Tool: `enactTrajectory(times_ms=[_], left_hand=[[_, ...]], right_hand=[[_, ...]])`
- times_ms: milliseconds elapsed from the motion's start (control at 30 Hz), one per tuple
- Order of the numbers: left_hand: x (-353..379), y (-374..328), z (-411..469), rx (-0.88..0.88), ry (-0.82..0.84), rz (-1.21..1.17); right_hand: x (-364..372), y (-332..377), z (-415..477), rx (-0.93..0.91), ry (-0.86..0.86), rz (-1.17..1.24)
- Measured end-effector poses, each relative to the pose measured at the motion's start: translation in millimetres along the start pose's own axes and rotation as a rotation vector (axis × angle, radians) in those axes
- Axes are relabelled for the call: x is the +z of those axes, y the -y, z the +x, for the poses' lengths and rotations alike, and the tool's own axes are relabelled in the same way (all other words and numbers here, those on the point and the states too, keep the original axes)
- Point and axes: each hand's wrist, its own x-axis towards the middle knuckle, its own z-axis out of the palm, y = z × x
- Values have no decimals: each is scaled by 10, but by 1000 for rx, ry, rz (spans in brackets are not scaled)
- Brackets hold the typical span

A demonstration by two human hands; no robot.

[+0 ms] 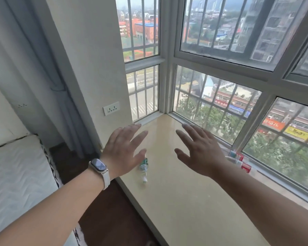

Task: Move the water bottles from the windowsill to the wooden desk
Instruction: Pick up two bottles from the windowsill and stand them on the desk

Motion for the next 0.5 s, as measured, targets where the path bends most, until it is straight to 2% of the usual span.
enactTrajectory(times_ms=[267,500], left_hand=[[534,413,650,15,80,-7],[880,805,1160,0,145,-4]], right_hand=[[479,-315,809,22,51,36],[901,-745,1420,53,-9,71]])
